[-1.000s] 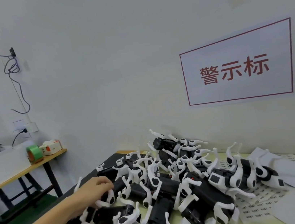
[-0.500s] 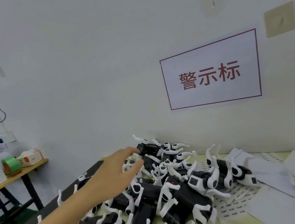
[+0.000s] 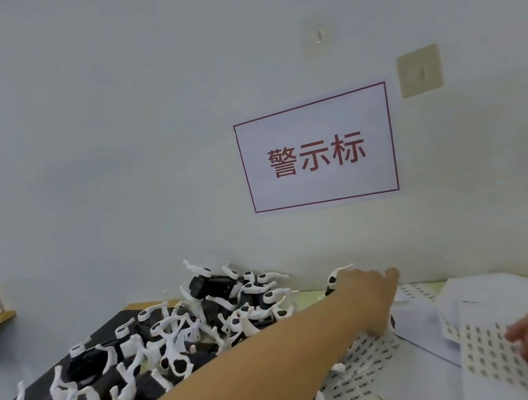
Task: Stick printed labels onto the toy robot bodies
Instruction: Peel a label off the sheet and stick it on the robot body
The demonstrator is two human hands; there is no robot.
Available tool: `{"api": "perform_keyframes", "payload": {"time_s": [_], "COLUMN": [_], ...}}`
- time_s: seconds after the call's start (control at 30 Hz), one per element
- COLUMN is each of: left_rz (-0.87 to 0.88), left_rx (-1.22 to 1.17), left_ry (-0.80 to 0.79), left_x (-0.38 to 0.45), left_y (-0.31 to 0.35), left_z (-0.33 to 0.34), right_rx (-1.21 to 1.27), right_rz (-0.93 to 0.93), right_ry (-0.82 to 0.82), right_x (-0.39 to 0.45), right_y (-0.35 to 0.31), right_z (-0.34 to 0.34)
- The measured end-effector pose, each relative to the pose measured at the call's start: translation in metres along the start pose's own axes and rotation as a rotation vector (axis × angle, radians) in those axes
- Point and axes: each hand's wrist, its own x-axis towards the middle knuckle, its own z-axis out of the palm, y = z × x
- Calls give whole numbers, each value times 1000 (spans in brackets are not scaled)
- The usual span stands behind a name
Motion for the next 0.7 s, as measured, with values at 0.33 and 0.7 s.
{"api": "perform_keyframes", "payload": {"time_s": [0.33, 0.7], "left_rz": [17, -419], "left_rx": [-400, -2189], "left_ry": [428, 197], "left_x": [-16, -70], "left_y": [-18, 66], "left_z": [-29, -9], "right_rx": [77, 136], "right_rz": [174, 116], "right_ry": [-24, -30], "right_x": [-6, -31], "right_y": [-37, -82], "right_z": [-6, -27]}}
